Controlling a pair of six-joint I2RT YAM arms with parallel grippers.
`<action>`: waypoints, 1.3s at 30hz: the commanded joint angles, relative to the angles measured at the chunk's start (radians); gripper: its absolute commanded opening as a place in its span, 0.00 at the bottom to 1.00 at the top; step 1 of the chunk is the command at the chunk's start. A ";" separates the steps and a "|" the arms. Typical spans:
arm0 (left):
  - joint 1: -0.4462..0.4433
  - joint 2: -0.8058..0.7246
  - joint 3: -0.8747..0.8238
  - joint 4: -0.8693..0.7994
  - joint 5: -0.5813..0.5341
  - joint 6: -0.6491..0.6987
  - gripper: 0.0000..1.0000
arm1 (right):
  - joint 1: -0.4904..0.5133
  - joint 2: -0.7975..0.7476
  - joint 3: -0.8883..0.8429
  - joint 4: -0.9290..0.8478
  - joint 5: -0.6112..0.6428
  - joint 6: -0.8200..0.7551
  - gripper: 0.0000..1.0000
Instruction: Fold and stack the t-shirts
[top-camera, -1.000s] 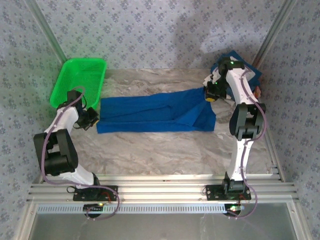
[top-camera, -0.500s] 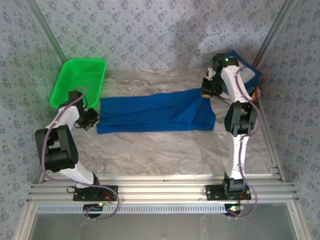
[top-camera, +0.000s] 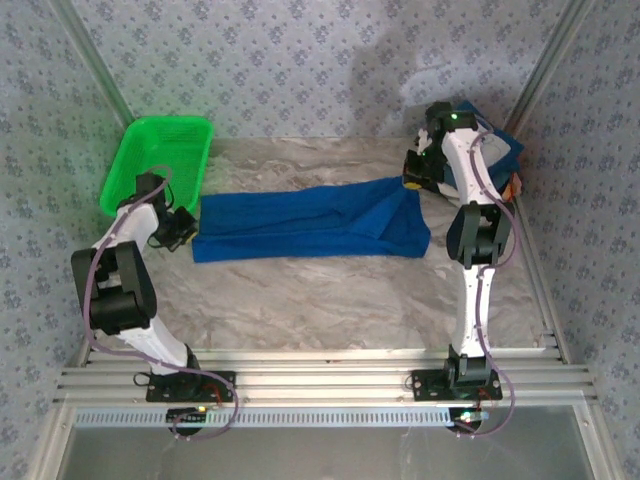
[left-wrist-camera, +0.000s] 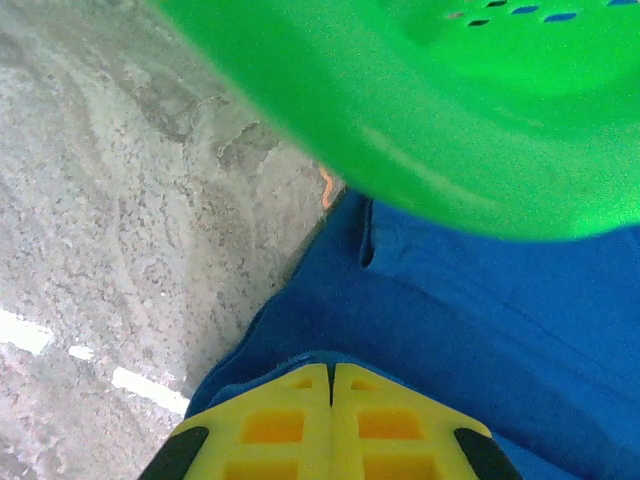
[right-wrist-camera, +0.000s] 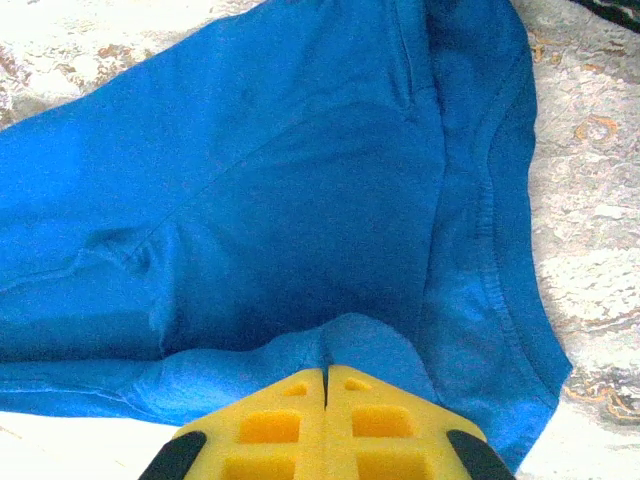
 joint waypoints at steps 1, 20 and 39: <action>0.006 0.034 0.043 0.007 -0.012 -0.005 0.00 | -0.005 0.028 0.043 0.009 -0.017 0.038 0.00; -0.003 0.110 0.098 0.037 -0.010 -0.021 0.00 | -0.017 0.070 0.065 0.058 -0.026 0.079 0.00; -0.013 0.169 0.142 0.051 -0.026 -0.050 0.07 | -0.028 0.100 0.065 0.143 -0.067 0.143 0.00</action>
